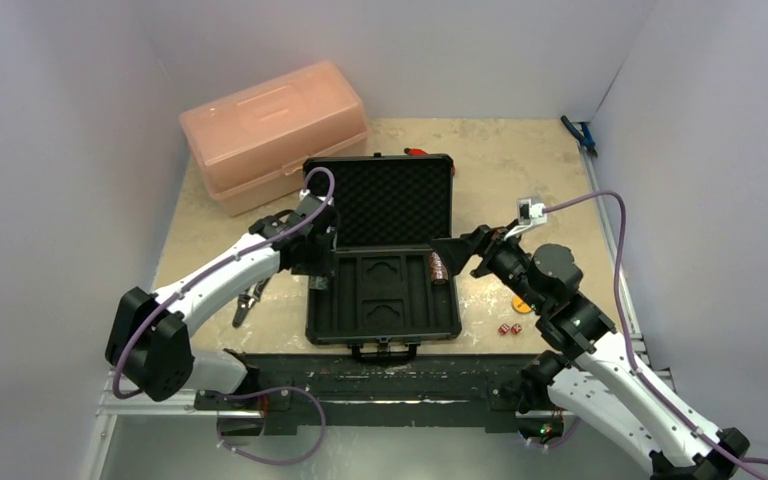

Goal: Pack up texas hold em set

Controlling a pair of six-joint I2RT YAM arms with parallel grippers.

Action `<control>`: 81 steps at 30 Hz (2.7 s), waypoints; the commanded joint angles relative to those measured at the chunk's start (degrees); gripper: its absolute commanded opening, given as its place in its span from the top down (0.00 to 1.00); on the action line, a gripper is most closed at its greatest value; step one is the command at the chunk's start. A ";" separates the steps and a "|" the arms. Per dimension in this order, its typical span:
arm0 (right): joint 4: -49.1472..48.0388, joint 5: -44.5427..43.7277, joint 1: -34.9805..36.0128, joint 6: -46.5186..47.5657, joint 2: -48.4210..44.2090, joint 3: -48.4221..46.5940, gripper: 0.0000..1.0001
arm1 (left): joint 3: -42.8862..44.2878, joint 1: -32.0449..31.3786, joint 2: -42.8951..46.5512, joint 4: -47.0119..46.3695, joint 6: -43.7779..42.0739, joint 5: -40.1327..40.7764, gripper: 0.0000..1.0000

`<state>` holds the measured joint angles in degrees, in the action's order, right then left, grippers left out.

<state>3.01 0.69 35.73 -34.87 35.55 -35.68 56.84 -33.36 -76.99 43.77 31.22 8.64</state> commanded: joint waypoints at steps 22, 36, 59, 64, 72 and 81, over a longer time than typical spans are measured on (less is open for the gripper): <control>1.65 -3.04 0.31 0.86 -1.89 0.54 0.01 | 1.84 2.34 -6.26 -4.25 5.92 -0.22 0.89; 1.83 -3.16 0.28 0.77 -2.15 0.70 0.01 | 0.60 2.34 -4.34 -4.67 6.14 1.29 0.40; 18.12 -18.11 0.25 -6.18 3.41 -5.00 0.02 | -11.73 1.60 10.71 -7.77 6.60 -6.36 0.67; 21.50 -20.65 0.29 -8.38 4.18 -5.32 0.02 | -12.32 1.55 7.92 -10.64 6.41 -6.96 0.72; 29.18 -27.82 0.28 -14.32 4.07 -6.24 0.02 | -11.20 1.55 4.01 -13.25 5.66 -6.37 0.77; 44.17 -38.24 0.23 -30.57 8.78 -8.00 0.01 | -11.11 1.55 3.73 -14.65 4.99 -4.32 0.77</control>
<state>39.13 -30.83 35.79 -56.31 42.15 -41.21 45.06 -31.66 -73.52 34.76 36.86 2.31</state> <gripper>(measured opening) 0.987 0.228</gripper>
